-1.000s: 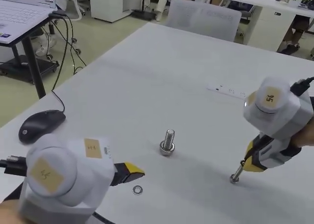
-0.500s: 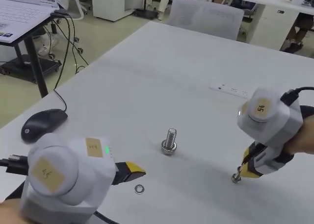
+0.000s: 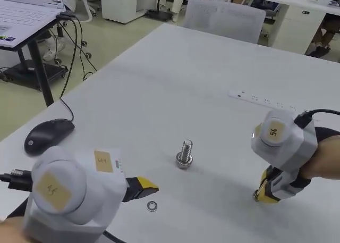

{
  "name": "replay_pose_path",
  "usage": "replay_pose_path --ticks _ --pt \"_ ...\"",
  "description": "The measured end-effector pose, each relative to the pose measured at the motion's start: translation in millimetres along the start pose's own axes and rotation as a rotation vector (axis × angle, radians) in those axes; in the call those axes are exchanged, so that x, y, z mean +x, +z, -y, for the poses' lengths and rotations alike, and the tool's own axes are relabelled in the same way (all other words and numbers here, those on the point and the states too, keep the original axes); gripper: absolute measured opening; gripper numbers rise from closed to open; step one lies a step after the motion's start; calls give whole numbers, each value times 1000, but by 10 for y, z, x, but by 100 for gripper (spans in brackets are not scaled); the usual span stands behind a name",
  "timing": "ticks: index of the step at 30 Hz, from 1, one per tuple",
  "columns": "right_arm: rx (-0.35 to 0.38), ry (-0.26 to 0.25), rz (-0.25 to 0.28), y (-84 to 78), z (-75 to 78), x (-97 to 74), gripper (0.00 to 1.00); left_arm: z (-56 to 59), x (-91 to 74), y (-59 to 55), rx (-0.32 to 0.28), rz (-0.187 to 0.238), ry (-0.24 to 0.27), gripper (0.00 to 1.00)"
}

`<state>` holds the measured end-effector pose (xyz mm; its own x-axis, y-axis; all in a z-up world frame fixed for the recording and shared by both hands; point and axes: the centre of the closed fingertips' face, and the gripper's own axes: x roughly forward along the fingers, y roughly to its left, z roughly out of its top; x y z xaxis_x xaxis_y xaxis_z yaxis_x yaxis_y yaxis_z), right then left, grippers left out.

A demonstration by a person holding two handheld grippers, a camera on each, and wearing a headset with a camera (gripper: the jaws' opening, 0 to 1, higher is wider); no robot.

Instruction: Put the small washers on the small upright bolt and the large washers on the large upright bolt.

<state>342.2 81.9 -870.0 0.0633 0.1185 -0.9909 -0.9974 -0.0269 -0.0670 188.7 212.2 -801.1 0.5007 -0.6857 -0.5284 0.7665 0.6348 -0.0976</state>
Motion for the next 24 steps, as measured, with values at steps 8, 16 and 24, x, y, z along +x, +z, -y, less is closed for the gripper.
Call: replay_pose_path --ticks 8,16,24 --pt "9 -3 5 2 18 8 15 -8 5 2 2 -2 -1 77" --pt "22 -29 13 -31 81 -123 16 -19 14 13 3 2 1 77" --pt "25 -47 29 -11 65 -315 17 -34 11 34 3 12 10 77"
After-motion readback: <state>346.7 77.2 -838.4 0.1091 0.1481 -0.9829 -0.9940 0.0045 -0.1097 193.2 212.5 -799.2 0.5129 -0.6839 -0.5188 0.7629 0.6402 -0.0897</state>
